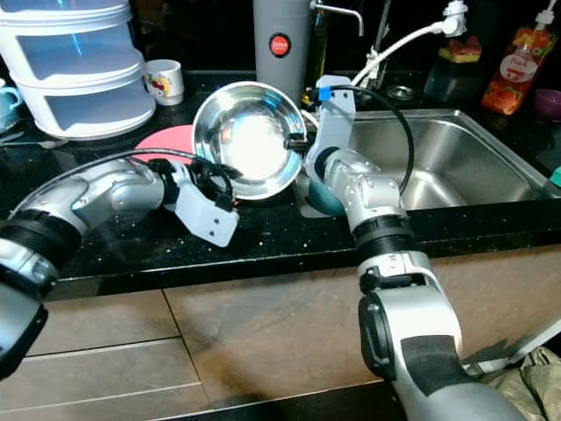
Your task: Kitchen organization
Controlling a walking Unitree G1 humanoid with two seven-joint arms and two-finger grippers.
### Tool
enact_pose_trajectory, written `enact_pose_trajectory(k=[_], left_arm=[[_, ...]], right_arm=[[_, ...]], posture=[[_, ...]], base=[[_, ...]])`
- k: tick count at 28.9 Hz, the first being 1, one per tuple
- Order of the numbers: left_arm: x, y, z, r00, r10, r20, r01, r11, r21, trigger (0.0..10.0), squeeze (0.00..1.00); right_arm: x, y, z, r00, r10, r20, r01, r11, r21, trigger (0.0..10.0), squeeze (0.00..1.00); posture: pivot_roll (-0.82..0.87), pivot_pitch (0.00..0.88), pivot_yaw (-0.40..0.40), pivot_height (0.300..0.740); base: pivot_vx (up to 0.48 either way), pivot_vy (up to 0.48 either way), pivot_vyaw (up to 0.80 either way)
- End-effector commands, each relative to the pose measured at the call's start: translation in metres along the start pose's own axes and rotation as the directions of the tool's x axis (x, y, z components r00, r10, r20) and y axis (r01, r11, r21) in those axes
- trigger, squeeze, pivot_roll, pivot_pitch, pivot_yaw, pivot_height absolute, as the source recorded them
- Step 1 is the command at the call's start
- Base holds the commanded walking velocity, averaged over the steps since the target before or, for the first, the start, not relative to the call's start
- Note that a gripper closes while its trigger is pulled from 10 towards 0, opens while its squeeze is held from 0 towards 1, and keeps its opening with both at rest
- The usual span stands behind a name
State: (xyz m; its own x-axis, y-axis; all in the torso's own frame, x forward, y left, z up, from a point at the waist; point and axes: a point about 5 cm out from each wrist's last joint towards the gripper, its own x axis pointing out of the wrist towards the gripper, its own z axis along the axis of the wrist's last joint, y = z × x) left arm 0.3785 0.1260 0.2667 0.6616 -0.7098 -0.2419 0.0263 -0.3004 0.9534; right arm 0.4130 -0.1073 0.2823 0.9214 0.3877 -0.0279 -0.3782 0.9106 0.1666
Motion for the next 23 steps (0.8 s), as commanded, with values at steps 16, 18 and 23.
enact_pose_trajectory(k=[16,18,23], left_arm=[[-0.005,0.042,0.026,0.948,0.276,0.157,-0.288,0.956,0.057,10.0,0.00],[-0.005,0.043,0.028,0.946,0.277,0.168,-0.290,0.955,0.063,10.0,0.00],[-0.005,0.045,0.034,0.937,0.281,0.206,-0.304,0.949,0.089,10.0,0.00]], right_arm=[[-0.011,-0.047,0.024,0.971,-0.232,0.064,0.224,0.969,0.107,0.0,0.00],[-0.011,-0.050,0.024,0.967,-0.248,0.064,0.241,0.966,0.093,0.0,0.00],[-0.012,-0.054,0.023,0.958,-0.281,0.063,0.275,0.958,0.078,0.0,0.00]], posture=[[0.12,0.051,-0.042,0.740],[0.12,0.048,-0.045,0.740],[0.11,0.047,-0.041,0.740]], base=[[0.000,0.000,0.00],[0.000,0.000,0.00],[0.000,0.000,0.00]])
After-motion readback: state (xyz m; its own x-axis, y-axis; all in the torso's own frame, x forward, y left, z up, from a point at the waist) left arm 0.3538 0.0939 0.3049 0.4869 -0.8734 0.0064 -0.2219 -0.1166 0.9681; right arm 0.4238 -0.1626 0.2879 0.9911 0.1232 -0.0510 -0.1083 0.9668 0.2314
